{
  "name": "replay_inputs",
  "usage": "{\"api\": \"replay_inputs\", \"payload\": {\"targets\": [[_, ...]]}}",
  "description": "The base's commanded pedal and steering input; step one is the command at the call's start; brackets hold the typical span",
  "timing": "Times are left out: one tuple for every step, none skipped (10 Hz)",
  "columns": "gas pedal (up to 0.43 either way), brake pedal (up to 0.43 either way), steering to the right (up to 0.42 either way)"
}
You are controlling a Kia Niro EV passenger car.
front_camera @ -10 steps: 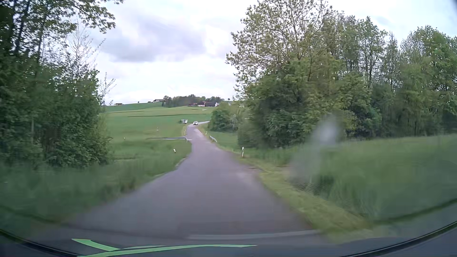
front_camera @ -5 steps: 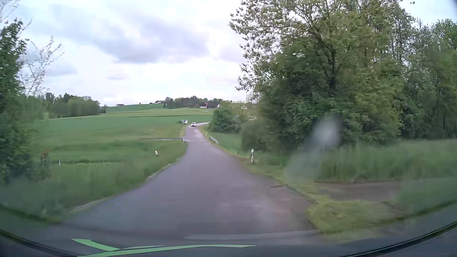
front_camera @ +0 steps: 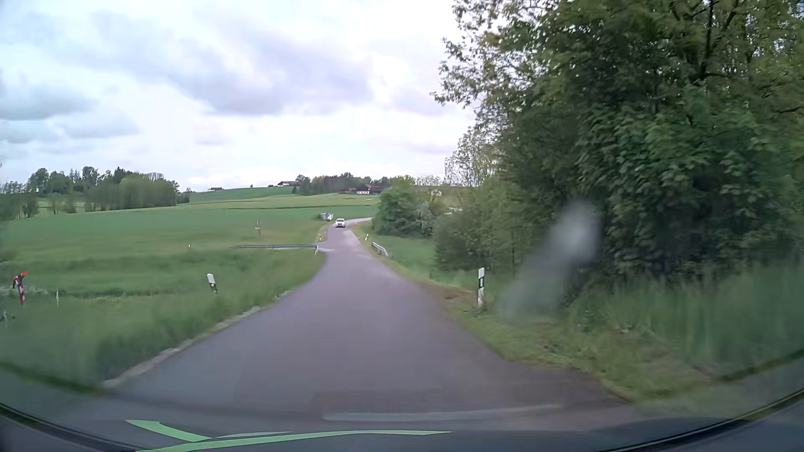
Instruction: Follow the waypoints while adhering to traffic rules and regulations
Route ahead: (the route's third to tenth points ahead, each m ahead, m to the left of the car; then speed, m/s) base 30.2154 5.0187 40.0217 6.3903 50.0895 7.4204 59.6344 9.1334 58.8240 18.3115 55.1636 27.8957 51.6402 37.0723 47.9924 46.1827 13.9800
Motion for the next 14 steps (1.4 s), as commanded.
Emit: {"api": "replay_inputs", "payload": {"targets": [[0.000, 0.317, -0.013], [0.000, 0.311, -0.013], [0.000, 0.311, -0.013], [0.000, 0.311, -0.014], [0.000, 0.311, -0.014], [0.000, 0.311, -0.014], [0.000, 0.305, -0.014], [0.000, 0.305, -0.014], [0.000, 0.299, -0.014], [0.000, 0.299, -0.015], [0.000, 0.293, -0.017], [0.000, 0.299, -0.017], [0.000, 0.299, -0.018], [0.000, 0.299, -0.019]]}}
